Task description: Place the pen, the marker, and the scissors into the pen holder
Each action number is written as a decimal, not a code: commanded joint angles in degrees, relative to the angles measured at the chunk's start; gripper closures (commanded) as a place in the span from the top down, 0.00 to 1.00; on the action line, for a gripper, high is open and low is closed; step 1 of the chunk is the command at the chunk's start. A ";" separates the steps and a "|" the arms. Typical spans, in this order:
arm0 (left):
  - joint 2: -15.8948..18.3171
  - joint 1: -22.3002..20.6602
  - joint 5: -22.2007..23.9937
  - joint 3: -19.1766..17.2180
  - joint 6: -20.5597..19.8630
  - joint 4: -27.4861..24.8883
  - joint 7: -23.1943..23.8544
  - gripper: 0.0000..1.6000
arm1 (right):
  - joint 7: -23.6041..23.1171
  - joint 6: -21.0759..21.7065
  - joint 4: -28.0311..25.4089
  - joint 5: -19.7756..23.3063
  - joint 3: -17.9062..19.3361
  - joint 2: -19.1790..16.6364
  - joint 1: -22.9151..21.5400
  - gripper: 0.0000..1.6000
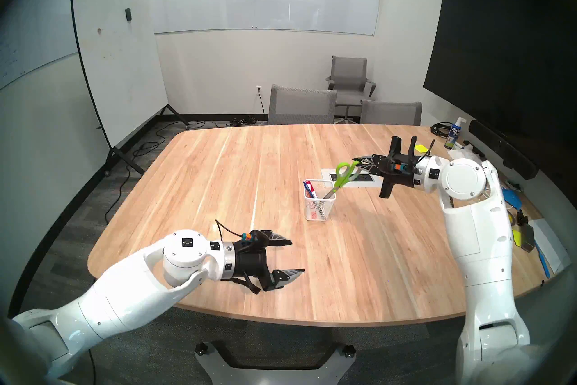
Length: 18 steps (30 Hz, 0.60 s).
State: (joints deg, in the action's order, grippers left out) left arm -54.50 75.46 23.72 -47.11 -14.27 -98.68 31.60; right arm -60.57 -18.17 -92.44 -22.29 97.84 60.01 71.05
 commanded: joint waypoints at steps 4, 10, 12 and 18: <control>0.07 0.23 0.32 -0.43 0.70 -0.93 -0.15 1.00 | 1.61 0.19 -1.83 -2.04 -0.40 1.06 0.06 0.00; 0.19 0.45 0.37 -0.46 0.93 -1.02 -0.20 1.00 | 1.57 0.26 -2.19 -2.81 -0.59 1.87 -0.04 0.00; 0.21 0.51 0.37 -0.47 1.04 -1.03 -0.22 1.00 | 1.43 0.25 -2.46 -2.93 -0.59 2.07 0.03 0.00; 0.27 0.75 0.35 -0.49 1.31 -1.10 -0.34 1.00 | 1.02 0.07 -3.37 -3.27 -0.50 2.40 0.65 0.00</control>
State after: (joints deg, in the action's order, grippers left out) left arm -54.33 75.99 23.89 -47.15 -13.73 -98.75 31.46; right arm -59.78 -18.17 -93.70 -26.08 97.17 61.96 71.81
